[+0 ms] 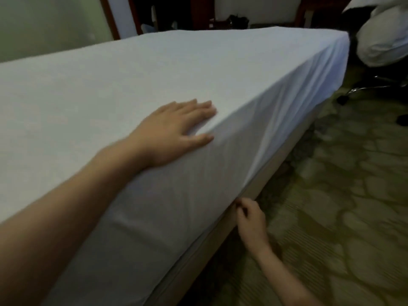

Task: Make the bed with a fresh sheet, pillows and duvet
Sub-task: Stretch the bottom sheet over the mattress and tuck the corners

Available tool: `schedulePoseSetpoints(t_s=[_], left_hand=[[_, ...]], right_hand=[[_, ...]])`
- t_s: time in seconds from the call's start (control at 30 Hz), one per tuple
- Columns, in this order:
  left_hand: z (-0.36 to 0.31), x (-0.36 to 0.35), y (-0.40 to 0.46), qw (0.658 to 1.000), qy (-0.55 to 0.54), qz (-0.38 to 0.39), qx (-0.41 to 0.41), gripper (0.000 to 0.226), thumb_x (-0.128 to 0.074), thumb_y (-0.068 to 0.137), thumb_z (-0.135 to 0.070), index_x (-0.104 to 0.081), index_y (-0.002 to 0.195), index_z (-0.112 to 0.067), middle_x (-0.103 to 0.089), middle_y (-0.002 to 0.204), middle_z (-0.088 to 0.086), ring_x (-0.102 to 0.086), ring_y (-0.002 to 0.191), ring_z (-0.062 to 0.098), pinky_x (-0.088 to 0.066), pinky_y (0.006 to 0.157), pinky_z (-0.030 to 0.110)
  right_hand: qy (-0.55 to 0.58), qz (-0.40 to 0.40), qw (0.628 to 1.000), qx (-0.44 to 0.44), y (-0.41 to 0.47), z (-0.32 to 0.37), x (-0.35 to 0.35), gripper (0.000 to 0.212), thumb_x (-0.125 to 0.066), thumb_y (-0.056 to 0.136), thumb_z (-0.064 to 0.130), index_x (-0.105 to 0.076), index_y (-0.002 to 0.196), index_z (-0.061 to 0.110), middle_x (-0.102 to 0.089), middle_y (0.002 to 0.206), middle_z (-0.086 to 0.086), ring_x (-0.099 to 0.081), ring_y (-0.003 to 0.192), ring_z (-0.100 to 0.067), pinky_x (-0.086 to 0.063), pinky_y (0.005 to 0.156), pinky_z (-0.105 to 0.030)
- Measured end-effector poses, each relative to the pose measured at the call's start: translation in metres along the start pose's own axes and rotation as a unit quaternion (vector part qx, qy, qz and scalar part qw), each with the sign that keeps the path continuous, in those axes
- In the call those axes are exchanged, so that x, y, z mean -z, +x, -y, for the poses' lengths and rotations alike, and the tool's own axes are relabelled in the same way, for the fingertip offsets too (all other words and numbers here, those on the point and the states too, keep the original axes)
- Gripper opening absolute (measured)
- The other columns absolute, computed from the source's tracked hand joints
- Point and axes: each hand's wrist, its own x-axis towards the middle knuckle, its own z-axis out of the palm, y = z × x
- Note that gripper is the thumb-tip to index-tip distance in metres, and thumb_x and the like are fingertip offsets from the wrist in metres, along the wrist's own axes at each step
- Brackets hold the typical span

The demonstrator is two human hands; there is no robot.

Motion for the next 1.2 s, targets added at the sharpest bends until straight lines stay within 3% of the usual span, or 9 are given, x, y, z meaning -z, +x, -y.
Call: schedulePoseSetpoints(t_s=[0.1, 0.23, 0.43, 0.6, 0.73, 0.97, 1.03, 1.1, 1.2], left_hand=[[0.000, -0.003, -0.007, 0.999, -0.007, -0.032, -0.007, 0.076, -0.012, 0.075, -0.073, -0.020, 0.146, -0.046, -0.012, 0.152, -0.029, -0.009, 0.142, -0.004, -0.004, 0.113, 0.020], [0.000, -0.003, -0.010, 0.998, -0.045, -0.037, -0.016, 0.060, -0.018, 0.083, -0.068, -0.021, 0.140, -0.052, -0.011, 0.148, -0.033, -0.007, 0.141, -0.009, -0.002, 0.114, 0.017], [0.000, -0.002, -0.013, 0.997, -0.068, -0.034, -0.010, 0.054, -0.024, 0.089, -0.064, -0.029, 0.141, -0.050, -0.021, 0.152, -0.029, -0.012, 0.142, -0.007, -0.008, 0.116, 0.022], [-0.004, -0.004, -0.014, 0.999, -0.029, -0.023, -0.003, 0.058, -0.022, 0.090, -0.065, -0.028, 0.145, -0.046, -0.018, 0.154, -0.027, -0.010, 0.143, -0.004, -0.007, 0.117, 0.025], [-0.005, -0.003, -0.011, 1.000, -0.009, -0.012, -0.010, 0.062, -0.027, 0.088, -0.068, -0.028, 0.145, -0.043, -0.020, 0.154, -0.025, -0.014, 0.144, -0.001, -0.008, 0.118, 0.024], [0.001, 0.011, 0.034, 0.992, -0.045, 0.079, -0.086, 0.062, -0.018, 0.089, -0.073, -0.009, 0.146, -0.053, -0.007, 0.152, -0.035, -0.002, 0.143, -0.007, 0.002, 0.117, 0.020], [-0.001, 0.004, 0.070, 0.990, -0.042, 0.086, -0.099, 0.062, -0.012, 0.086, -0.074, -0.006, 0.143, -0.054, 0.000, 0.151, -0.035, 0.005, 0.140, -0.012, 0.010, 0.113, 0.013], [-0.006, -0.007, 0.108, 0.990, -0.014, 0.082, -0.112, 0.067, -0.006, 0.081, -0.073, 0.002, 0.143, -0.050, 0.007, 0.149, -0.033, 0.012, 0.137, -0.016, 0.017, 0.108, 0.007], [-0.013, -0.015, 0.156, 0.988, 0.020, 0.075, -0.134, 0.072, -0.007, 0.084, -0.067, 0.002, 0.149, -0.037, 0.005, 0.152, -0.025, 0.011, 0.134, -0.015, 0.020, 0.101, 0.001]], right_hand=[[0.184, -0.054, 0.959, -0.210, 0.026, 0.015, -0.005, 0.016, -0.054, 0.097, 0.019, -0.059, 0.111, 0.013, -0.062, 0.109, -0.009, -0.059, 0.102, -0.025, -0.047, 0.080, -0.029], [0.294, -0.061, 0.913, -0.276, 0.039, 0.031, 0.005, 0.028, -0.044, 0.102, 0.031, -0.066, 0.098, 0.014, -0.067, 0.095, -0.006, -0.062, 0.087, -0.021, -0.048, 0.076, -0.032], [0.124, 0.024, 0.965, -0.228, 0.043, 0.033, 0.024, 0.020, -0.053, 0.097, 0.016, -0.057, 0.078, 0.013, -0.059, 0.078, -0.007, -0.055, 0.075, -0.020, -0.041, 0.063, -0.029], [0.045, 0.016, 0.975, -0.218, 0.038, 0.016, 0.028, 0.024, -0.054, 0.097, 0.028, -0.054, 0.077, 0.015, -0.057, 0.073, 0.001, -0.057, 0.072, -0.021, -0.041, 0.062, -0.031], [0.099, 0.042, 0.968, -0.228, 0.049, 0.019, 0.020, 0.013, -0.054, 0.097, 0.030, -0.055, 0.087, 0.022, -0.053, 0.077, 0.014, -0.049, 0.070, -0.005, -0.038, 0.068, -0.025], [0.156, -0.006, 0.961, -0.227, 0.061, 0.003, 0.021, 0.019, -0.059, 0.094, 0.020, -0.061, 0.076, 0.015, -0.061, 0.074, 0.002, -0.058, 0.072, -0.015, -0.041, 0.056, -0.016], [0.273, -0.054, 0.923, -0.267, 0.065, -0.002, 0.025, 0.025, -0.049, 0.099, 0.014, -0.066, 0.082, 0.008, -0.067, 0.078, -0.007, -0.064, 0.078, -0.025, -0.047, 0.064, -0.021], [0.397, -0.058, 0.863, -0.305, 0.069, -0.007, 0.029, 0.026, -0.042, 0.100, 0.006, -0.066, 0.092, 0.005, -0.069, 0.081, -0.009, -0.067, 0.073, -0.024, -0.051, 0.059, -0.022], [0.406, 0.004, 0.861, -0.305, 0.076, -0.004, 0.032, 0.018, -0.048, 0.096, 0.001, -0.065, 0.100, 0.005, -0.069, 0.086, -0.010, -0.058, 0.054, -0.008, -0.035, 0.039, -0.014]])
